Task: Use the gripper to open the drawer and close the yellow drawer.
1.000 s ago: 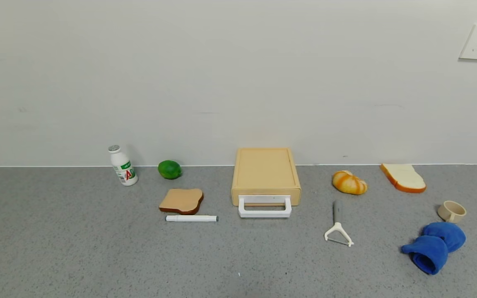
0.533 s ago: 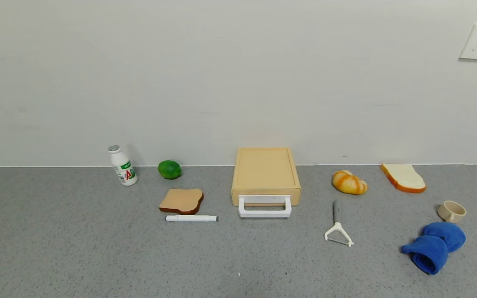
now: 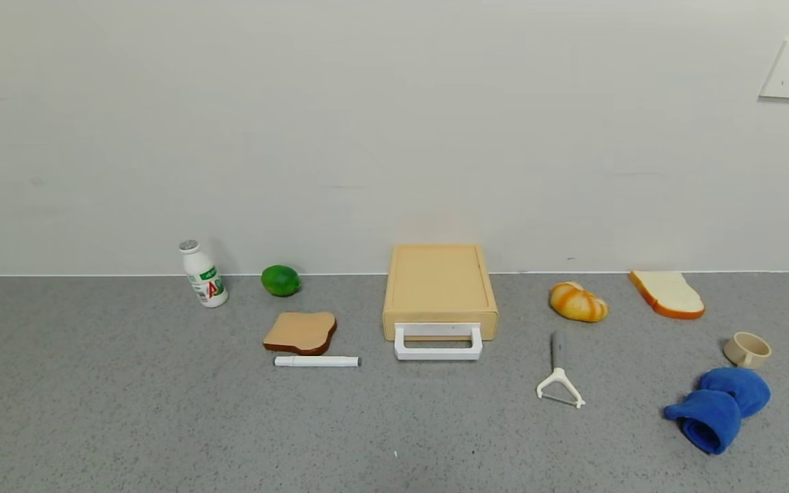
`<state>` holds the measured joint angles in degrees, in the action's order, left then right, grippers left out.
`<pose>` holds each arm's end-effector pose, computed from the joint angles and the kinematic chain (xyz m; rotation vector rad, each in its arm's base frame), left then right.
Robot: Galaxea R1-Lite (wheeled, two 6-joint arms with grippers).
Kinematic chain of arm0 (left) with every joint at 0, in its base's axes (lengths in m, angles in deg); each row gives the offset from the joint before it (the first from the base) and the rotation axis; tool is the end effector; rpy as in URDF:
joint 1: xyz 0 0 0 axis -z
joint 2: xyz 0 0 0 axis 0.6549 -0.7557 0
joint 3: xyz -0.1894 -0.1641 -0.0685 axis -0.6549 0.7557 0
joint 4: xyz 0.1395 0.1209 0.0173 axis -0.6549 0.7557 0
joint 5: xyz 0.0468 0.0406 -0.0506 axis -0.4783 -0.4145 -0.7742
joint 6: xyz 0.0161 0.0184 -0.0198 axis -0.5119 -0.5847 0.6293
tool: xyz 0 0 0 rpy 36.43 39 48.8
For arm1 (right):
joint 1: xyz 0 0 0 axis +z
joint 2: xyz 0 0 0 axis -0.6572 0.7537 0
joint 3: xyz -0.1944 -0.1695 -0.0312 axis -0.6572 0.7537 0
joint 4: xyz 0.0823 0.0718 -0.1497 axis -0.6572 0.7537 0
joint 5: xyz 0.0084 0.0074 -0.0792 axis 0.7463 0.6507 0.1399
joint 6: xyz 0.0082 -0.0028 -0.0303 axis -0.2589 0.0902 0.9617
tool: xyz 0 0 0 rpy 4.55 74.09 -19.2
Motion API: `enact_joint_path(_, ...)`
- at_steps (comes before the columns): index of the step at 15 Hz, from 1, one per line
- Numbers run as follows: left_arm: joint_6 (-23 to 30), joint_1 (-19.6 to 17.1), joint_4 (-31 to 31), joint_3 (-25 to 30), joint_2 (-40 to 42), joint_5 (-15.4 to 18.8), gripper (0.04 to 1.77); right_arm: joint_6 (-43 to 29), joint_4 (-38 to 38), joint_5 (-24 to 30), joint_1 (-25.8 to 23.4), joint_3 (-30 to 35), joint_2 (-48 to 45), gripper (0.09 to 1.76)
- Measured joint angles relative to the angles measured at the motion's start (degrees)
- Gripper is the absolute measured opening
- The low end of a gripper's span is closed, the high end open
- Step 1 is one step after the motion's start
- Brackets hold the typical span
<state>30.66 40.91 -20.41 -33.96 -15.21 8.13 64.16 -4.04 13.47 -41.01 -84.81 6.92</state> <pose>0.0209 -0.0010 0.0752 0.0137 0.0016 -0.0350 0.0210 0.0000 0.0755 -0.0052 0.0005 -0.0040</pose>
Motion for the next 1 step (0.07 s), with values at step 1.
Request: enact_joint_path(1, 0.0, 0.0, 0.0, 0.0, 0.0, 0.0, 1.72, 0.0, 0.0, 0.0, 0.0, 0.0, 0.0, 1.71)
